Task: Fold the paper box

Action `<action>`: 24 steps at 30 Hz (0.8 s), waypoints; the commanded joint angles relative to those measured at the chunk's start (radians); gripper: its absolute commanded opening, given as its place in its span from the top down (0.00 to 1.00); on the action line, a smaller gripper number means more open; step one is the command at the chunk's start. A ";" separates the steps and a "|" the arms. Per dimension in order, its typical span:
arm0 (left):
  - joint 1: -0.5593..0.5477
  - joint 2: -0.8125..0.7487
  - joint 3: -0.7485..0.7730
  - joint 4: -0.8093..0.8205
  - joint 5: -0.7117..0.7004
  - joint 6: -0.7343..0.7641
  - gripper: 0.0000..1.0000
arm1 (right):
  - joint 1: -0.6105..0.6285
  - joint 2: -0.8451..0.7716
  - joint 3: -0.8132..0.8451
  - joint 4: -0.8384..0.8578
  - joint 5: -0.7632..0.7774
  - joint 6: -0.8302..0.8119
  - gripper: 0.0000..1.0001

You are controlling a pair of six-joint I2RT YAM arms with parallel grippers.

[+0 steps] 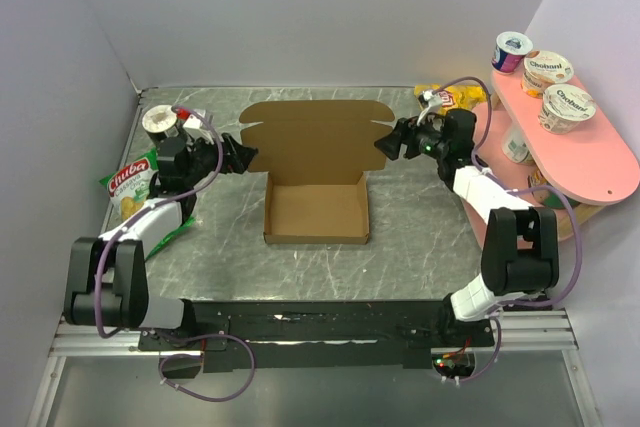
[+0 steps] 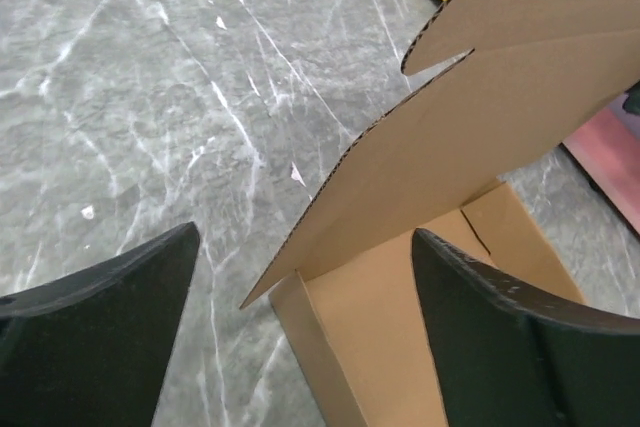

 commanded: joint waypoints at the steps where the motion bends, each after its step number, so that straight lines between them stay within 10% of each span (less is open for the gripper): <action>1: 0.004 0.035 0.050 0.111 0.100 0.031 0.13 | -0.005 0.017 0.064 0.082 -0.071 -0.020 0.20; 24: -0.115 0.067 0.068 0.089 -0.037 0.048 0.85 | 0.055 0.042 0.018 0.123 -0.067 -0.003 0.75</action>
